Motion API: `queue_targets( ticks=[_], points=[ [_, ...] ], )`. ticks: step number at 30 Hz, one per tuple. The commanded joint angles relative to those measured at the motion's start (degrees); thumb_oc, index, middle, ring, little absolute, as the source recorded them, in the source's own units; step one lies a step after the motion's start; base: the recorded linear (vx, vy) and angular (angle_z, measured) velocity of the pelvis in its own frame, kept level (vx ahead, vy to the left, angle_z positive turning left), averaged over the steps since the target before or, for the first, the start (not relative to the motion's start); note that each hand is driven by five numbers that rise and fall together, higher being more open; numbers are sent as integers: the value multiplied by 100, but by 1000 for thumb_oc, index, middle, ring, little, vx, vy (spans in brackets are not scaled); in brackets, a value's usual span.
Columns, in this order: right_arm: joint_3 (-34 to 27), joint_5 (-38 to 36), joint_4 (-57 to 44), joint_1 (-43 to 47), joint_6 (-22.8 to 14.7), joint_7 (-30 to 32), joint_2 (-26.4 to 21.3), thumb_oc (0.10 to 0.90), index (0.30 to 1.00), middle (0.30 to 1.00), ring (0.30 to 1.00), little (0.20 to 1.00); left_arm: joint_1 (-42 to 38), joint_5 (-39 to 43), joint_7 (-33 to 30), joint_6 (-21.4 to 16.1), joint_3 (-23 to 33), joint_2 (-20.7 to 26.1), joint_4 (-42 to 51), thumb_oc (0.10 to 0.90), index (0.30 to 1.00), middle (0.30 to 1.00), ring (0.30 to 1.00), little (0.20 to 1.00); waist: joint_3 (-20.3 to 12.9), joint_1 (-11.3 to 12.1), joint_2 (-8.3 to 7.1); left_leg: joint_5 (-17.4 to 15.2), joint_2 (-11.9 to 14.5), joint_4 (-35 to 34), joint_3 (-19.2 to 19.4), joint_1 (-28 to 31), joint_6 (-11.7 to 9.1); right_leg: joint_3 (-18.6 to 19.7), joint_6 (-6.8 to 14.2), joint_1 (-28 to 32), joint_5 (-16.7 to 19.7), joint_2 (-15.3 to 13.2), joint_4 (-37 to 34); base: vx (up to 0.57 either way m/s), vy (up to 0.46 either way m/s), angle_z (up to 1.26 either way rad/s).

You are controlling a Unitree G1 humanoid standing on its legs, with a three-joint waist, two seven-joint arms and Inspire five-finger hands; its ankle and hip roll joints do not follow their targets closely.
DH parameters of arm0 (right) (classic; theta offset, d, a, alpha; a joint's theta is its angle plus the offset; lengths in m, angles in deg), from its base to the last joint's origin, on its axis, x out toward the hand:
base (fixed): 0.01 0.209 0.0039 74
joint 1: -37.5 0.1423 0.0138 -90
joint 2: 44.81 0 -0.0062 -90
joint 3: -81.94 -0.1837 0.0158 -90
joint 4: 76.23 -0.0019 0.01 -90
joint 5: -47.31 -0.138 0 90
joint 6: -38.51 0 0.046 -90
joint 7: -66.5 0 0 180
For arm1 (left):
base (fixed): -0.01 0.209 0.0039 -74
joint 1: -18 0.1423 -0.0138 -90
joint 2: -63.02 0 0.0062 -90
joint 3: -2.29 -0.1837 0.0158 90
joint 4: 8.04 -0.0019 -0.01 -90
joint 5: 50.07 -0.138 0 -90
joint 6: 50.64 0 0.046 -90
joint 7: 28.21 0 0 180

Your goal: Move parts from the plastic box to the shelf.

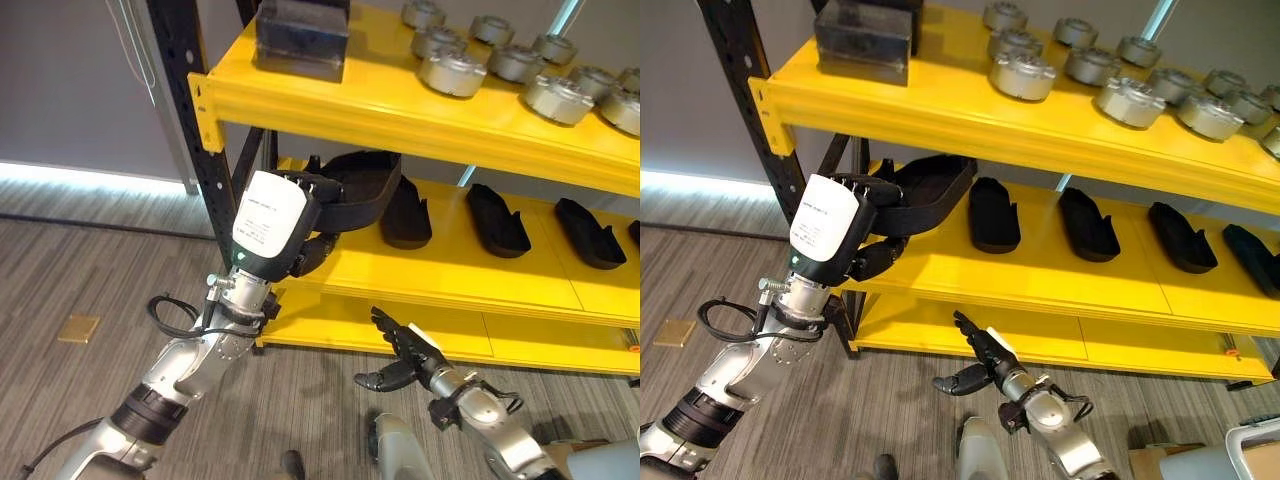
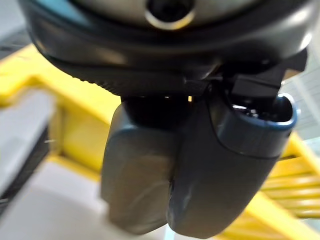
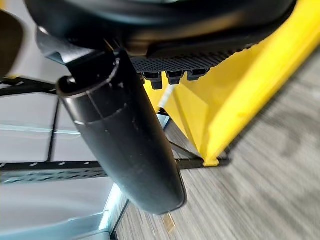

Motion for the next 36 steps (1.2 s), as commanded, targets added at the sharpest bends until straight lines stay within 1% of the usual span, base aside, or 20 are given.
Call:
queue_targets(
  ticks=[1,2,4,9,13,17,21,22,23,24,27,28,29,30,31,32,34,35,36],
  points=[
    [-191,-17,-1430,593,-731,-620,-660,900,1000,1000,1000,1000,-436,213,-665,94,716,-221,1065,400,300,300,300,300,-508,-112,266,1204,816,-2581,-253,1459,-663,-812,-268,1725,139,634,-536,28,-359,-1],
    [-220,-45,-1545,581,-725,-743,-744,900,1000,1000,1000,1000,-398,238,-685,33,769,-246,1059,400,300,300,300,300,-523,-109,256,1288,845,-2594,-234,1424,-701,-855,-310,1792,143,650,-601,45,-88,1],
    [-217,-19,-1734,601,-782,-957,-884,900,1000,1000,1000,1000,-285,201,-657,0,870,-311,1116,400,300,300,300,300,-554,-97,267,1319,890,-2604,-238,1419,-772,-938,-365,1926,79,680,-680,38,-64,3],
    [-184,144,-2097,722,-732,-1285,-1223,900,1000,1000,1000,1000,-110,229,-639,77,996,-307,1193,400,300,300,300,300,-611,-76,297,1341,927,-2604,-261,1435,-803,-1026,-454,2099,-4,710,-728,56,-23,-9],
    [-117,-80,-2304,840,-758,-1566,-1402,900,1000,1000,1000,1000,-25,284,-636,93,1034,-294,1196,400,300,300,300,300,-640,-26,280,1341,919,-2604,-288,1443,-807,-1041,-458,2179,-14,708,-767,41,-11,-6],
    [-37,-25,-2438,985,-819,-1631,-1530,900,1000,1000,1000,1000,-27,317,-557,114,1019,-294,1187,400,300,300,300,300,-657,19,258,1327,898,-2604,-308,1453,-795,-1031,-459,2231,-9,704,-812,22,-15,6],
    [-32,-127,-2577,1123,-748,-2010,-1657,900,1000,1000,1000,1000,-37,321,-451,188,983,-304,1153,400,300,300,300,300,-687,42,234,1309,893,-2604,-308,1480,-792,-1032,-457,2298,-6,709,-856,35,-34,3],
    [-57,-258,-2640,1153,-681,-2158,-1736,900,1000,1000,1000,1000,-56,289,-392,227,969,-302,1130,400,300,300,300,300,-694,46,221,1305,895,-2604,-309,1482,-789,-1025,-461,2308,-15,714,-854,35,-72,1],
    [-95,-728,-2693,1260,-436,-2512,-1855,900,1000,1000,1000,1000,-103,272,-300,293,905,-274,1054,400,300,300,300,300,-710,45,196,1307,905,-2604,-313,1491,-790,-1009,-475,2324,-31,733,-841,33,-75,-1],
    [-115,-881,-2703,1270,-422,-2611,-1894,900,1000,1000,1000,1000,-121,261,-306,308,878,-268,1009,400,300,300,300,300,-710,42,188,1314,912,-2604,-318,1491,-794,-1004,-478,2327,-37,739,-837,25,-69,-2],
    [-272,-1820,-2654,1308,-361,-2849,-2010,900,1000,1000,1000,1000,-207,311,-340,349,811,-202,816,400,300,300,300,300,-708,51,162,1352,949,-2604,-330,1483,-810,-986,-494,2349,-48,761,-835,11,-60,-1],
    [-326,-2072,-2609,1329,-389,-2871,-2011,900,1000,1000,1000,1000,-216,305,-318,383,800,-186,753,400,300,300,300,300,-705,59,156,1355,959,-2604,-338,1487,-808,-985,-495,2358,-53,765,-832,15,-53,-1],
    [-339,-2153,-2594,1338,-395,-2889,-2011,900,1000,1000,1000,1000,-220,307,-308,398,794,-183,732,400,300,300,300,300,-702,62,155,1355,962,-2604,-341,1489,-808,-984,-494,2360,-54,766,-830,17,-49,-1],
    [-403,-2577,-2544,1342,-517,-2950,-2001,900,1000,1000,1000,1000,-230,320,-279,423,781,-160,616,400,300,300,300,300,-701,63,155,1361,973,-2604,-345,1493,-810,-979,-496,2372,-60,772,-827,23,-60,-2],
    [-629,-3165,-2600,1274,-531,-3137,-1925,900,1000,1000,1000,1000,-256,290,-250,441,764,-120,427,400,300,300,300,300,-697,54,161,1377,991,-2604,-355,1492,-812,-969,-504,2370,-90,783,-789,26,-72,-2],
    [-725,-3369,-2617,1228,-565,-3201,-1866,900,1000,1000,1000,1000,-273,276,-273,404,754,-115,321,400,300,300,300,300,-688,52,161,1385,996,-2604,-362,1491,-806,-958,-508,2367,-103,788,-768,29,-81,-1],
    [-958,-4135,-2679,1036,-603,-3650,-1572,900,1000,1000,1000,1000,-322,222,-257,373,729,-115,-55,400,300,300,300,300,-653,38,192,1386,1015,-2566,-387,1469,-794,-925,-520,2351,-165,802,-689,31,-85,0],
    [-1018,-4338,-2696,991,-579,-3845,-1388,900,1000,1000,1000,1000,-367,174,-216,383,719,-149,-191,400,300,300,300,300,-631,33,203,1383,1020,-2539,-396,1451,-787,-908,-524,2337,-197,810,-643,26,-79,0],
    [-1037,-4431,-2691,979,-569,-3950,-1325,900,1000,1000,1000,1000,-387,147,-198,402,712,-166,-238,400,300,300,300,300,-623,35,207,1383,1024,-2528,-397,1441,-787,-902,-525,2325,-212,813,-621,9,-66,-1]
  ],
)
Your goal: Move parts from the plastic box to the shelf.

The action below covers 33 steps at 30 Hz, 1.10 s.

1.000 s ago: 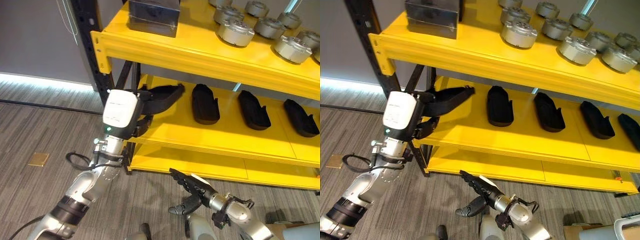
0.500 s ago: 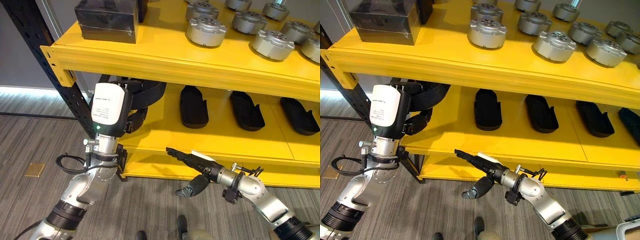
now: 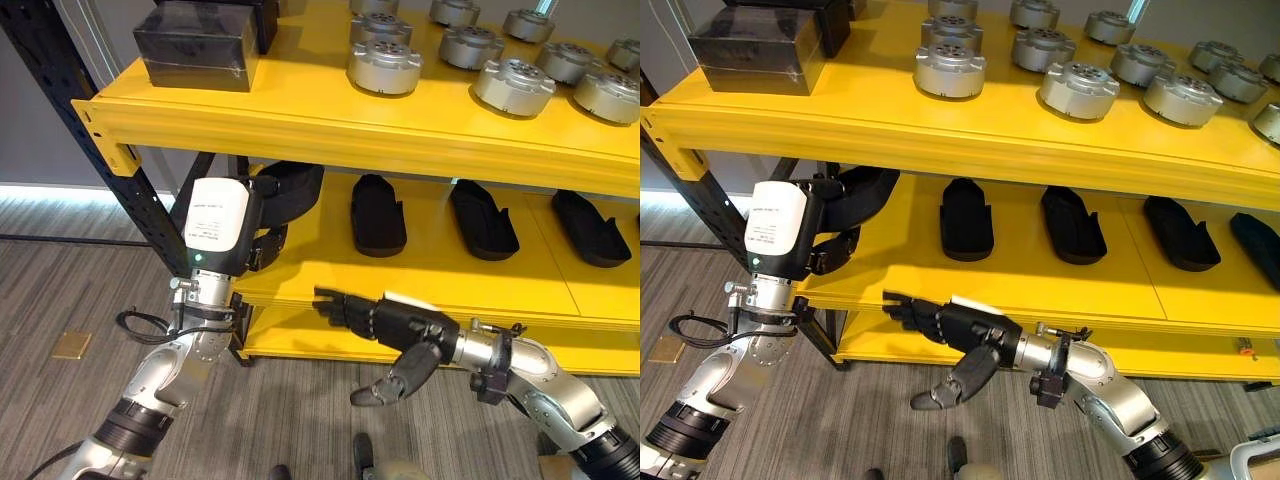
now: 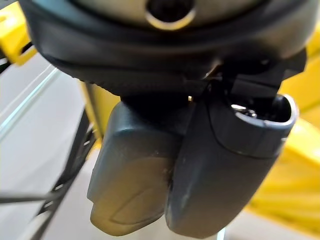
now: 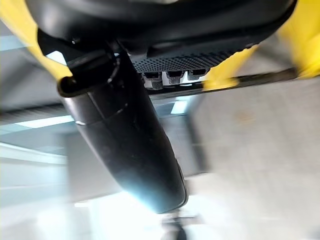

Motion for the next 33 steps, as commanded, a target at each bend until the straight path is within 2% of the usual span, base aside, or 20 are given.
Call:
queue_targets(
  ticks=[1,4,7,11,12,22,25,33],
  points=[
    [-197,-1183,-516,200,-555,-699,253,900,1000,1000,1000,1000,-1032,-115,-327,-151,-15,-107,-24,400,300,300,300,300,-469,56,21,36,628,47,-288,-79,-237,42,486,143,-407,-440,396,-5,-61,-1],
    [-139,-1569,-577,248,-412,-1009,580,900,1000,1000,1000,1000,-1318,-177,-363,-58,-175,-169,-355,400,300,300,300,300,-358,54,59,23,651,214,-329,-254,-242,68,468,15,-488,-415,559,-34,-76,2],
    [51,-1498,-543,560,-388,-1020,828,900,1000,1000,1000,1000,-1903,-101,-500,297,-483,-166,-797,400,300,300,300,300,-140,24,114,-27,668,450,-370,-551,-261,92,422,-228,-610,-376,792,-92,-88,6],
    [144,-1460,-521,767,-312,-1117,994,900,1000,1000,1000,1000,-2279,34,-616,423,-585,-155,-1087,400,300,300,300,300,49,-6,154,1,697,601,-407,-832,-277,121,371,-486,-656,-326,951,-152,-60,1],
    [199,-1456,-501,946,-242,-1199,1083,900,1000,1000,1000,1000,-2553,144,-723,511,-657,-134,-1246,400,300,300,300,300,212,-41,179,33,718,663,-424,-1001,-285,141,329,-650,-685,-291,1041,-193,-50,-5],
    [374,-1255,-508,1586,88,-1516,1359,900,1000,1000,1000,1000,-3487,112,-965,920,-968,-240,-1922,400,300,300,300,300,853,-257,275,188,798,847,-418,-1606,-304,231,118,-1335,-814,-77,1417,-126,-31,-5],
    [369,-1186,-535,1774,279,-1610,1473,900,1000,1000,1000,1000,-3759,25,-1067,1013,-1094,-283,-2083,400,300,300,300,300,1104,-337,315,194,781,1082,-435,-1972,-294,241,31,-1738,-880,-10,1709,-122,5,-10],
    [401,-1038,-601,2051,623,-1695,1669,900,1000,1000,1000,1000,-4078,-124,-1067,1230,-1192,-245,-2315,400,300,300,300,300,1448,-419,403,202,705,1398,-438,-2537,-264,271,-63,-2357,-950,53,2113,-86,29,-5]
  ],
)
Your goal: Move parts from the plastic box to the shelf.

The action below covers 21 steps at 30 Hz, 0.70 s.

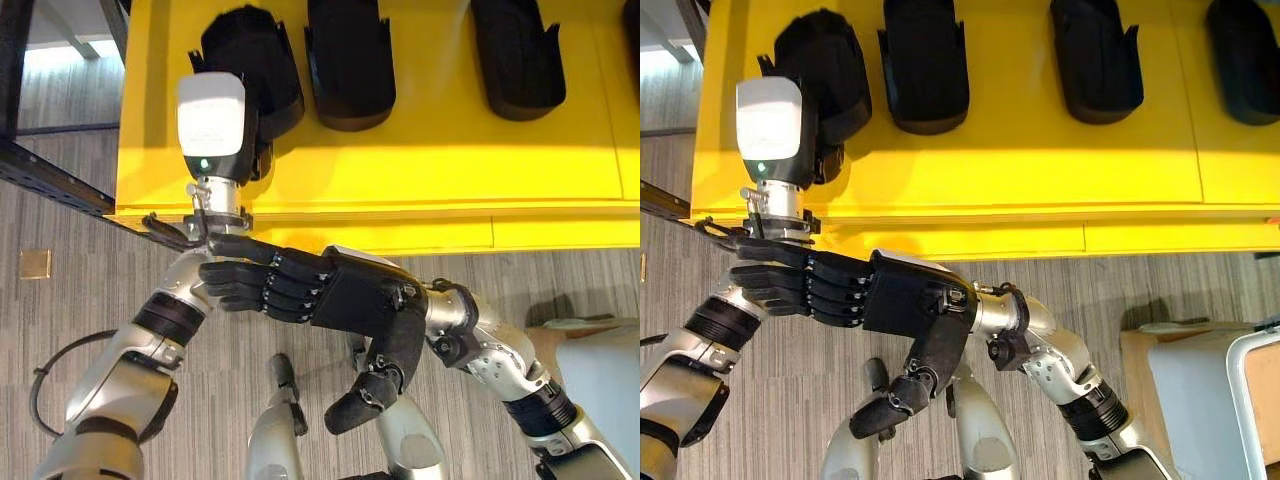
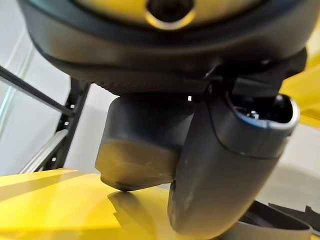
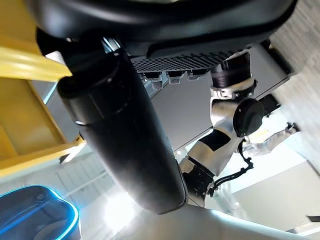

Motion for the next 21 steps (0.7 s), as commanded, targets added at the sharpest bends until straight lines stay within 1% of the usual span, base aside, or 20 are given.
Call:
queue_targets(
  ticks=[1,3,8,12,15,18,21],
  points=[
    [-83,-154,-643,232,-53,-396,358,900,1000,1000,1000,1000,-506,-212,-220,18,59,-22,-51,400,300,300,300,300,-328,-91,122,112,431,358,-451,-392,-87,113,254,-240,-1202,-186,1287,-76,29,0],
    [-62,-88,-650,333,74,-388,429,900,1000,1000,1000,1000,-649,-212,-199,123,22,-7,-156,400,300,300,300,300,-234,-110,140,120,395,423,-442,-531,-73,126,238,-402,-1204,-170,1377,-99,37,-1],
    [19,-32,-594,417,98,-376,469,900,1000,1000,1000,1000,-710,-202,-281,230,40,24,-285,400,300,300,300,300,-137,-96,175,133,365,470,-421,-661,-72,139,229,-551,-1204,-183,1447,-72,30,-4],
    [71,-4,-569,436,113,-369,497,900,1000,1000,1000,1000,-692,-285,-316,341,83,93,-373,400,300,300,300,300,-105,-86,196,156,351,447,-424,-675,-84,157,236,-562,-1165,-205,1394,-47,23,-3],
    [82,11,-546,423,105,-396,496,900,1000,1000,1000,1000,-617,-344,-418,429,159,175,-445,400,300,300,300,300,-117,-70,228,164,330,330,-403,-605,-75,180,253,-520,-1147,-218,1304,-24,10,0],
    [100,24,-528,375,107,-405,449,900,1000,1000,1000,1000,-424,-393,-438,393,308,398,-602,400,300,300,300,300,-195,-45,285,164,319,264,-367,-514,-76,184,264,-463,-1163,-255,1286,0,0,0],
    [104,-96,-479,401,159,-440,300,900,1000,1000,1000,1000,-458,-312,-484,491,234,516,-889,400,300,300,300,300,-277,-76,328,177,312,186,-321,-420,-86,188,274,-395,-1159,-298,1237,24,51,-4]
  ],
)
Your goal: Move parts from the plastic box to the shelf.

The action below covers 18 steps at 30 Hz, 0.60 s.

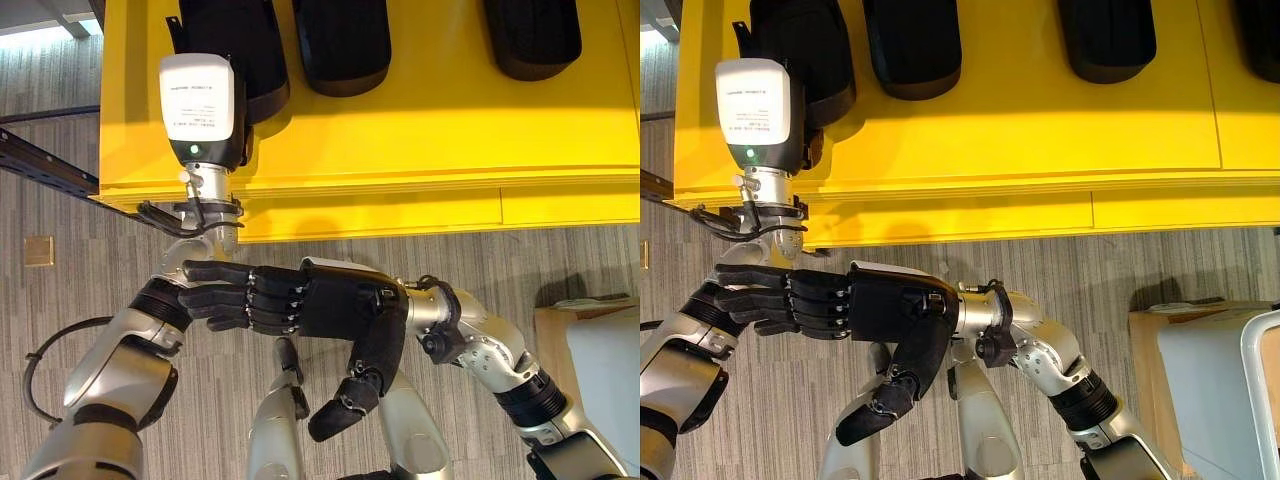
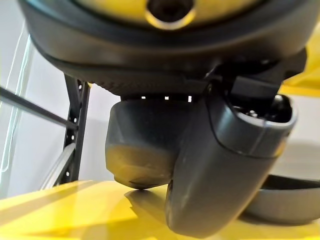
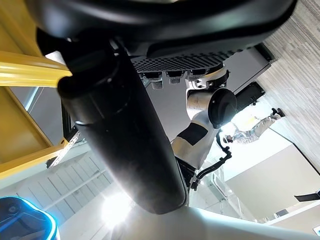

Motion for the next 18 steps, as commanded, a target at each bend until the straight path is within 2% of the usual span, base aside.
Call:
queue_targets(
  ticks=[1,13,18],
  points=[
    [-87,-397,-628,143,-173,-418,161,900,1000,1000,1000,1000,-230,34,-145,223,306,439,-199,400,300,300,300,300,-294,-110,261,114,323,20,-407,-69,-88,47,351,150,-1099,-286,793,21,49,-6],
    [67,-387,-565,208,46,-401,73,900,1000,1000,1000,1000,-616,-48,-63,616,145,490,-1188,400,300,300,300,300,-407,-270,435,65,299,46,-247,79,-89,153,376,180,-1159,-352,869,27,39,-3],
    [115,-433,-570,232,142,-410,-3,900,1000,1000,1000,1000,-954,-308,164,830,-103,541,-1438,400,300,300,300,300,-422,-372,493,49,305,66,-186,103,-94,209,384,116,-1192,-360,963,22,33,-7]
  ],
)
